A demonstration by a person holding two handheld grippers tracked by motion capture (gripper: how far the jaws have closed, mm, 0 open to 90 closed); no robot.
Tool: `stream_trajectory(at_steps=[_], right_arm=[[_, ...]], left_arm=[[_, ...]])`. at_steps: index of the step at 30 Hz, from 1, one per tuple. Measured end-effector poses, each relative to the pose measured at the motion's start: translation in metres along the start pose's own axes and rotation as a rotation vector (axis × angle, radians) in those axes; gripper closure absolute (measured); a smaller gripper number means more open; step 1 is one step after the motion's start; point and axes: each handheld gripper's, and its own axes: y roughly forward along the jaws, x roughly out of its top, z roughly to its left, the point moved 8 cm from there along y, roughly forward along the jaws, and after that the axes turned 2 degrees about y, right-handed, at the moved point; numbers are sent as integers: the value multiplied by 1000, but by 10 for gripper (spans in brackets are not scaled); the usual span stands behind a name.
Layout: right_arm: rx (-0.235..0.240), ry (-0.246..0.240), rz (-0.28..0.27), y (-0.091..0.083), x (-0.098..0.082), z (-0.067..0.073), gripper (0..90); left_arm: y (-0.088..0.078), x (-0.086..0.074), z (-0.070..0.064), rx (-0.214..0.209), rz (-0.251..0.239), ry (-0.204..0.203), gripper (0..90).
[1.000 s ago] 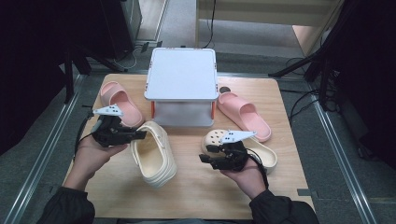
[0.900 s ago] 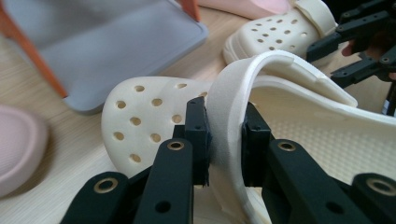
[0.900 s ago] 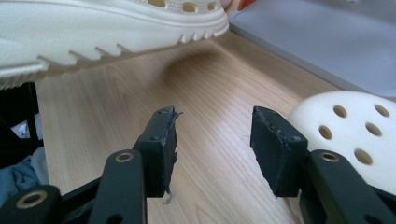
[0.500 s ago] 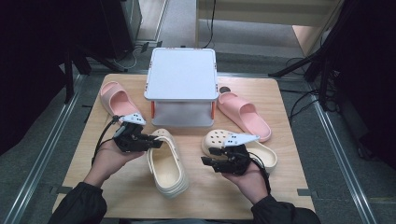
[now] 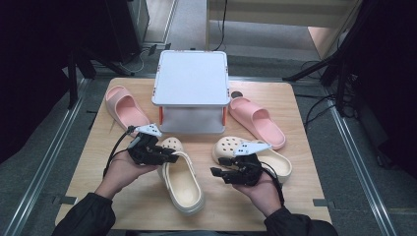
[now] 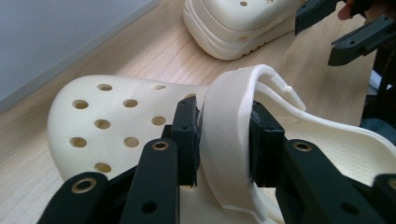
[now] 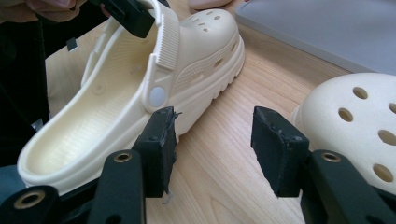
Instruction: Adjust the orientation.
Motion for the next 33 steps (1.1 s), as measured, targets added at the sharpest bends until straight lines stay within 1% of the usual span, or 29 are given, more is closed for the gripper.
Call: stream_trajectory(at_steps=[3,4,7,8,10,11,12,13,14,15,16,17,18,20,22,23,24,25,26,29,30,31,32,33], right_arm=[[16,-9,1,0,-1,2,512],[19,-15,-1,-1,-1,3,516],[29,-25,-1,-1,-1,6,523],[32,-30,1,1,-1,7,524],[34,-35,1,2,-1,8,534],[35,-34,4,2,-2,8,544],[35,-34,4,2,-2,8,544],[49,-32,5,4,-2,9,588],[62,-23,10,5,-3,10,596],[73,-17,14,7,-3,11,598],[83,-11,18,9,-4,13,614],[83,-11,18,9,-4,13,614],[78,-25,24,12,-5,15,654],[72,-44,25,14,-5,16,700],[65,-54,30,18,-5,15,760],[59,-56,30,20,-5,14,781],[59,-56,30,20,-5,14,781],[64,-57,36,23,-5,13,795],[71,-63,50,28,-6,13,795],[73,-75,55,32,-5,15,794],[70,-106,53,35,-3,17,806],[64,-113,55,36,-3,17,819],[64,-113,55,36,-3,17,819],[58,-117,72,40,-3,16,830]], left_arm=[[1,0,-3,-22,4,-16,636],[2,0,-5,-36,7,-15,606],[1,2,-7,-24,-6,-12,605],[-4,4,-6,-15,-29,-12,600],[-11,4,-2,1,-51,-18,604],[-14,4,0,3,-61,-25,633],[-14,4,0,3,-61,-25,694],[-19,3,3,4,-70,-30,747],[-24,1,9,24,-89,-54,778],[-24,1,9,24,-89,-54,790],[-27,-2,17,66,-115,-74,798],[-27,-2,17,66,-115,-74,807],[-26,-6,23,93,-121,-86,827],[-25,-13,26,100,-108,-100,847],[-22,-20,27,111,-94,-112,864],[-20,-24,27,111,-78,-115,870],[-20,-24,27,111,-78,-115,872],[-19,-28,28,121,-66,-111,872],[-17,-32,27,120,-55,-114,873],[-17,-35,28,124,-60,-122,872],[-15,-40,29,127,-57,-132,873],[-15,-40,29,127,-57,-132,875],[-14,-43,29,133,-48,-138,875],[-12,-48,30,145,-40,-138,877]])
